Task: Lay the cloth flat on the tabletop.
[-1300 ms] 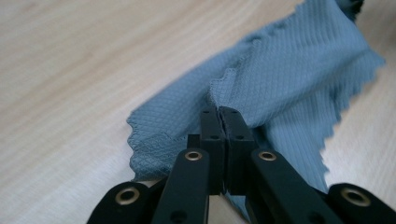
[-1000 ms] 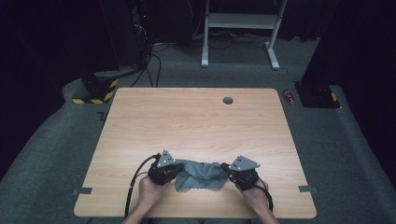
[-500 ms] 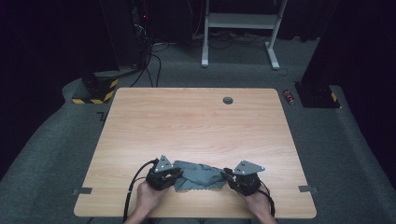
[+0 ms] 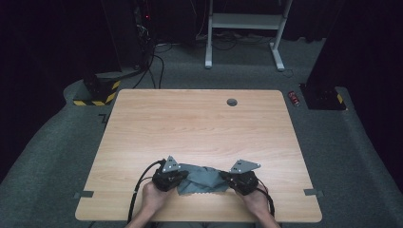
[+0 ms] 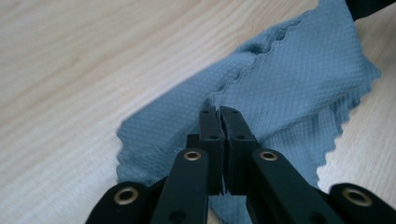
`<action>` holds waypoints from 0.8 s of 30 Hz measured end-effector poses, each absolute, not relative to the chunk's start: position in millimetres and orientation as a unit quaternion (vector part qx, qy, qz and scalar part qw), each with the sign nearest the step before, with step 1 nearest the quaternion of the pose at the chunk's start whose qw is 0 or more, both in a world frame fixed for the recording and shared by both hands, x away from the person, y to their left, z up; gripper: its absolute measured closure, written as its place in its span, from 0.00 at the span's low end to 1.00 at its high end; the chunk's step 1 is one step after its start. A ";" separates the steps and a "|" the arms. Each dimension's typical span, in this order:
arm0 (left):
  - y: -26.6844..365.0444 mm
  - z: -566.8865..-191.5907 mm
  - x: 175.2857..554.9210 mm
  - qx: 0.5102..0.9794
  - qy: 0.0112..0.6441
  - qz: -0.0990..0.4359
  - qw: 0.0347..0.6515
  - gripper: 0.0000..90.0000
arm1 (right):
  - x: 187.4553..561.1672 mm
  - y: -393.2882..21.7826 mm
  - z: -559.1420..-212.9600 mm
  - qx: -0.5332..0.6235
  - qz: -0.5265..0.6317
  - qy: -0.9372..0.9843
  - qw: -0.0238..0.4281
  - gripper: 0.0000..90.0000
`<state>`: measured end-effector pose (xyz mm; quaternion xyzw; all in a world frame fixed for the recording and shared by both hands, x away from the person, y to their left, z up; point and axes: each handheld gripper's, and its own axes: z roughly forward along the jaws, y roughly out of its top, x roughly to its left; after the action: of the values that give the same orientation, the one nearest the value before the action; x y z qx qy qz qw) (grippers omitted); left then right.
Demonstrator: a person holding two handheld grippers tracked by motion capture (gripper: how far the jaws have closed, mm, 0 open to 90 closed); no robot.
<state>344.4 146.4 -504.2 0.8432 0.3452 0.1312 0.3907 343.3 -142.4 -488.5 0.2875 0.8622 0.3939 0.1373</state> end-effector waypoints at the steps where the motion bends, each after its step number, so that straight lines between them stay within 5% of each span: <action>1: 146.3 -499.7 347.1 0.841 0.343 0.137 0.395 0.99 | 345.3 -143.5 -483.9 0.288 0.397 0.859 0.147 0.97; 13: 141.8 -474.3 377.8 0.830 0.341 0.181 0.403 0.99 | 368.0 -143.0 -466.8 0.296 0.379 0.856 0.188 0.97; 24: 118.6 -488.6 436.5 0.826 0.378 0.206 0.363 0.99 | 440.5 -133.1 -480.8 0.364 0.316 0.851 0.208 0.98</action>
<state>436.5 118.6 -488.6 0.8261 0.3782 0.2060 0.3635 440.5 -133.1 -480.8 0.3635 0.8514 0.3156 0.2083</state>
